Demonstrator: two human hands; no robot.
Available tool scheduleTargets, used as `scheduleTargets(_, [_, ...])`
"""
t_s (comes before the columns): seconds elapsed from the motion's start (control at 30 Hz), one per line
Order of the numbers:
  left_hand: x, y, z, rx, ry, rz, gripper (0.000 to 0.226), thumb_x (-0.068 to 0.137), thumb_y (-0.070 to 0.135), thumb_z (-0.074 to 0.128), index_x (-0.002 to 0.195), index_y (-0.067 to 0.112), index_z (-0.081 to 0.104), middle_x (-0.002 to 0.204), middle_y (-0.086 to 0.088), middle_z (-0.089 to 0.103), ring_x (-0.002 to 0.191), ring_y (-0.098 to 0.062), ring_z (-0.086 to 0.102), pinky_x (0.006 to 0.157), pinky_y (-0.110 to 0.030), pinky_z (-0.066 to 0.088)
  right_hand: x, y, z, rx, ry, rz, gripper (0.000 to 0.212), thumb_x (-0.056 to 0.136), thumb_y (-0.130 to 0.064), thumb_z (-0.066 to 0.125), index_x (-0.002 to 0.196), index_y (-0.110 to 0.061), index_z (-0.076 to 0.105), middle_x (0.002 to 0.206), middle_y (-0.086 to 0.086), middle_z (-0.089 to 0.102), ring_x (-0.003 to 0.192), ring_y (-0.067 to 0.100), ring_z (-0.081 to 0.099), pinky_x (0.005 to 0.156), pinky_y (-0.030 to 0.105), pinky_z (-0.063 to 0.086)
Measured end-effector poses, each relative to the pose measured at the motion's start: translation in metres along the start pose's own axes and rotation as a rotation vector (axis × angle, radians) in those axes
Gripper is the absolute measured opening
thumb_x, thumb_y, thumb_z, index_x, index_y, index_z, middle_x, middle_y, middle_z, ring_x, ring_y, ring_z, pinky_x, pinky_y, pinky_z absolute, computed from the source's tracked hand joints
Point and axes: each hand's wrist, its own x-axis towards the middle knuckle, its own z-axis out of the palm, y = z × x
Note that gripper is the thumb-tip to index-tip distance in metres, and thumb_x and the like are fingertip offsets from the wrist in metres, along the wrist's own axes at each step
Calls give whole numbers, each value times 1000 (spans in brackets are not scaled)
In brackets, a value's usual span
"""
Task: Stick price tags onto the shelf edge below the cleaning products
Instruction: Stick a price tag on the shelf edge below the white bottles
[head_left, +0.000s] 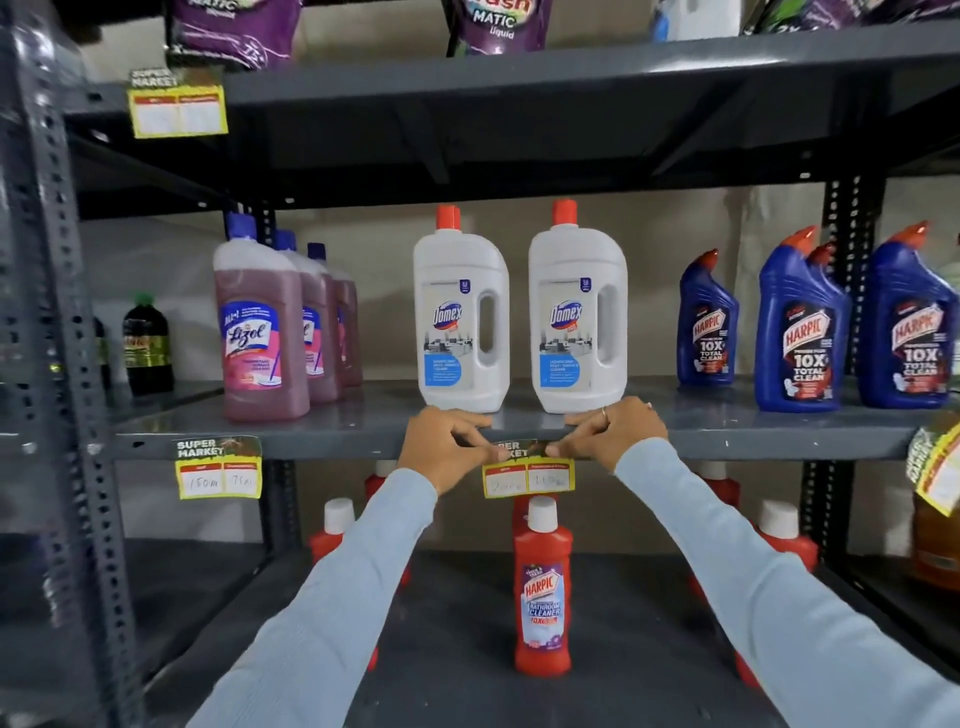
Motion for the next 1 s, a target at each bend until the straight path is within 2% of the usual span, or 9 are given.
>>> scheduleTargets(0.13, [3,5,2,-31,27,-74,15,67,19,81,76,7,76,107,-2,73,95,-13,61,75,-23,48,-3,-9,-2,-6,30,36,40,57,-46,82,82,-20,65,92,4,73,97,27,67,105,50,43])
scheduleTargets(0.27, [3,8,4,-35,55,-79,17,68,18,81,78,6,76,104,-3,73,90,-12,60,66,-17,45,-9,-15,-4,-34,48,39,34,62,-42,81,74,-22,56,83,0,65,91,26,66,92,46,53])
scheduleTargets(0.37, [2,8,6,-49,99,-87,14,68,17,81,74,7,74,104,-4,73,88,-12,60,68,-19,47,-10,-17,-3,-9,79,69,37,61,-40,82,81,-20,59,82,0,65,83,24,66,80,40,58])
scheduleTargets(0.47, [3,8,9,-47,131,-90,13,67,15,81,72,6,74,108,-4,72,90,-12,59,72,-23,48,-6,-17,0,-2,98,94,36,60,-38,83,79,-18,60,79,0,65,77,23,66,76,37,58])
scheduleTargets(0.57, [5,8,10,-23,141,-73,15,67,16,82,74,6,74,108,-2,70,89,-10,56,65,-15,43,-4,-14,1,20,105,109,34,57,-38,85,73,-15,65,74,-1,70,71,21,68,76,40,60])
scheduleTargets(0.7, [10,7,8,-95,167,-103,37,62,14,85,92,15,62,101,6,61,90,-12,60,57,-13,42,2,-13,-2,9,112,116,38,55,-34,87,62,-18,53,77,-1,70,71,19,67,72,38,59])
scheduleTargets(0.77, [13,6,6,-100,123,-107,40,61,13,85,96,17,66,103,3,66,92,-14,63,63,-18,49,5,-15,-5,9,85,125,38,57,-31,87,60,-18,52,74,-1,68,66,16,64,70,32,57])
scheduleTargets(0.9, [22,5,1,-59,43,-125,28,62,5,83,88,13,75,100,-5,73,97,-19,64,85,-34,56,7,-18,-11,16,41,118,33,57,-28,87,58,-17,56,60,-6,60,54,7,53,50,19,41])
scheduleTargets(1.0, [27,8,-5,-34,-13,-157,28,66,-3,78,88,12,75,102,-6,72,101,-22,63,92,-36,54,4,-14,-16,12,27,49,29,62,-21,85,56,-18,57,69,-2,68,62,11,60,58,23,48])
